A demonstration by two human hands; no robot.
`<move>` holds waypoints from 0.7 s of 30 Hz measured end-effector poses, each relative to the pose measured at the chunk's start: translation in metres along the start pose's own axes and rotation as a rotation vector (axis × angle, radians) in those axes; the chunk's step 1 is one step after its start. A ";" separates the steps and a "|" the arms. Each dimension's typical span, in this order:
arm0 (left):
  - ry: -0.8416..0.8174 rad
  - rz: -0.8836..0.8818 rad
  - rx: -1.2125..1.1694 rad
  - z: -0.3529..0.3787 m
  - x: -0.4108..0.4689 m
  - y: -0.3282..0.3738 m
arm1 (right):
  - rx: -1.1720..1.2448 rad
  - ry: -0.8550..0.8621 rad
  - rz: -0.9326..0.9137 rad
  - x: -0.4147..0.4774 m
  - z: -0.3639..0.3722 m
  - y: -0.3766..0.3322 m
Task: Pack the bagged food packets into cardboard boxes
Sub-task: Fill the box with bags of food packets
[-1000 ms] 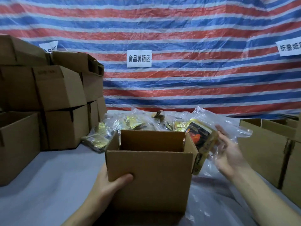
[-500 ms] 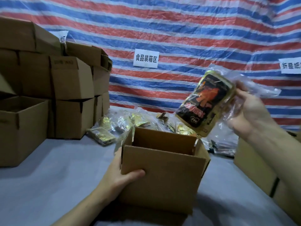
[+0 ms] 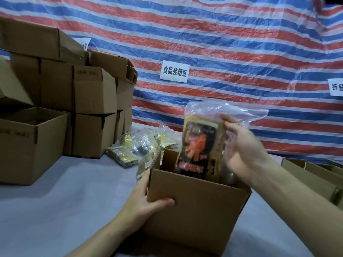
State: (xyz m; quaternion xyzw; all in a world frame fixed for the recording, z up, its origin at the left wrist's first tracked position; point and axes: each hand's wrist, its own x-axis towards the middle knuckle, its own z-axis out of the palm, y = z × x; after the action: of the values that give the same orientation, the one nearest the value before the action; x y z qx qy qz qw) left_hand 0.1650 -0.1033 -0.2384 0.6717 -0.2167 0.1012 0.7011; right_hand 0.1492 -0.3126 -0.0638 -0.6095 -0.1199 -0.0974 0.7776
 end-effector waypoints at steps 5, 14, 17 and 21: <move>-0.018 0.011 0.002 0.000 0.000 -0.001 | -0.360 -0.057 0.029 -0.005 0.000 0.011; -0.032 0.027 -0.010 0.000 0.000 0.003 | -0.694 -0.107 0.040 -0.007 -0.011 -0.004; -0.034 0.034 -0.010 0.001 0.000 0.005 | -0.706 -0.084 0.033 -0.010 -0.012 -0.010; -0.039 0.032 -0.023 0.001 0.001 0.005 | -0.577 -0.026 -0.020 -0.012 -0.013 -0.015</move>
State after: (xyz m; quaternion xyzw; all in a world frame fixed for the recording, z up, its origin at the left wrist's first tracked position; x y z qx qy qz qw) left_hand 0.1634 -0.1038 -0.2332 0.6618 -0.2422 0.0967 0.7029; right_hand 0.1337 -0.3290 -0.0564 -0.8056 -0.1033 -0.1273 0.5693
